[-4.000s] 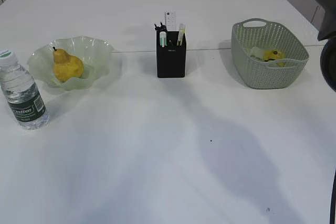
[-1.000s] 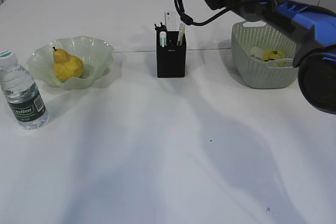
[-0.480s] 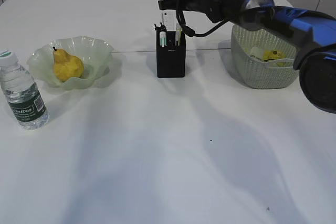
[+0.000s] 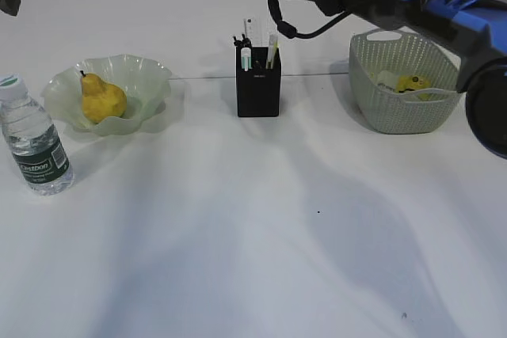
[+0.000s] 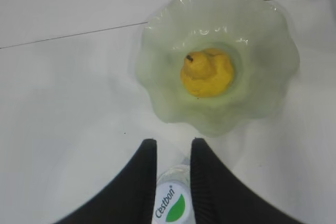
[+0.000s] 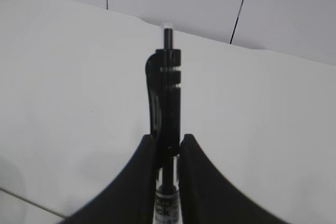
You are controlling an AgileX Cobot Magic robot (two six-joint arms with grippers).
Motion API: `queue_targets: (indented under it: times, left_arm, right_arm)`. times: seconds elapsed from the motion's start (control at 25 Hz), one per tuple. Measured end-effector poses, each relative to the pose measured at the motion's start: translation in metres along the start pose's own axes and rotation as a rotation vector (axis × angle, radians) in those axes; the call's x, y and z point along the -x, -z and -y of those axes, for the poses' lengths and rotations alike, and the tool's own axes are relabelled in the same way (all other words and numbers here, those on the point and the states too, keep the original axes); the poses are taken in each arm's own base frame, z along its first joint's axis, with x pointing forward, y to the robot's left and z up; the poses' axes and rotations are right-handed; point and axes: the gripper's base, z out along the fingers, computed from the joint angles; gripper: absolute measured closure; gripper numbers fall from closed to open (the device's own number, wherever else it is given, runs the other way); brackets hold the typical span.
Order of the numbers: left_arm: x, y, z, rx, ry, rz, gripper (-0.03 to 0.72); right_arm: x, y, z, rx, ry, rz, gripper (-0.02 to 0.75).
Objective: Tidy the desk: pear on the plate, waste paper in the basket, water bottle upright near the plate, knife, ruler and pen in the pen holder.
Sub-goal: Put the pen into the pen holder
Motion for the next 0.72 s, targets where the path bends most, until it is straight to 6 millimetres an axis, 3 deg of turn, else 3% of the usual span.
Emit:
queue_targets:
  times: [0.24,0.48,0.72]
  left_arm:
    - [-0.001,0.000,0.001,-0.006,0.013,-0.014,0.533]
    - [-0.002,0.000,0.003,-0.036,0.041,-0.026,0.533]
    - [-0.003,0.000,0.004,-0.047,0.053,-0.030,0.531]
  right_arm:
    - [0.017,0.015,0.004,-0.003,-0.001,0.003,0.633]
    - [0.005,0.033,0.014,0.007,-0.001,-0.012,0.633]
    - [-0.001,0.060,0.011,0.058,0.000,0.106,0.633]
